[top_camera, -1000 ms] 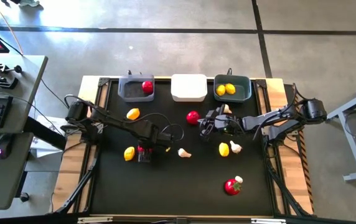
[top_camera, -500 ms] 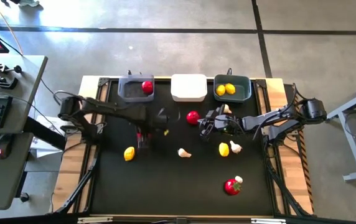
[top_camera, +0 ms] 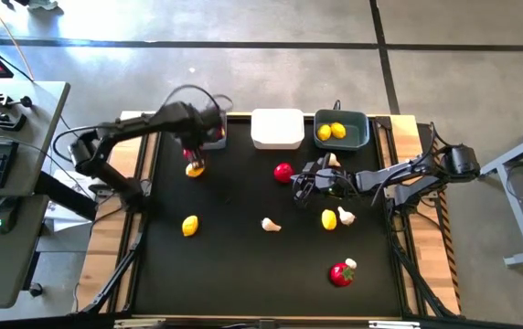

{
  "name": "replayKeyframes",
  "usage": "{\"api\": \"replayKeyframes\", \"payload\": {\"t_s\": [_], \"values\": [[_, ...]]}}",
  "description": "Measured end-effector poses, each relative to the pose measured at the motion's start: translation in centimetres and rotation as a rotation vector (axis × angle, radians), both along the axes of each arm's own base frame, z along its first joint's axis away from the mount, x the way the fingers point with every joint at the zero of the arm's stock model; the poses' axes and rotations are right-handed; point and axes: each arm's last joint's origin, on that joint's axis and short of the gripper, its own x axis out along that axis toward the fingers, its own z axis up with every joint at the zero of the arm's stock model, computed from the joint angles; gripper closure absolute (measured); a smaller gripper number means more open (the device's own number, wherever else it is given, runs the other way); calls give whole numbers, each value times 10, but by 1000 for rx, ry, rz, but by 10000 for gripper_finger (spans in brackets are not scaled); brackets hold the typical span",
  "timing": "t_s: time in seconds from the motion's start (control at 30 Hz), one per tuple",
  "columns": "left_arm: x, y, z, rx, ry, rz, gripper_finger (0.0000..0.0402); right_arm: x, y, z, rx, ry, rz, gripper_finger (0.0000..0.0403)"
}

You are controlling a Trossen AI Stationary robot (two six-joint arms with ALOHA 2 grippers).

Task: Sort produce into baskets
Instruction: Put the tomato into the black bin

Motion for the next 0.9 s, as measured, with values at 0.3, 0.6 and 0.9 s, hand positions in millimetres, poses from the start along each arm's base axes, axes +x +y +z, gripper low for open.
{"api": "replayKeyframes", "payload": {"t_s": [0.3,0.6,0.9], "values": [[-29,61,-4,88,-92,175,163,0,0,0,0,2,0,401],[-40,97,-10,193,-156,225,163,0,0,0,-12,8,7,401],[-36,124,-54,149,-78,248,163,0,0,0,-12,8,8,401]]}}
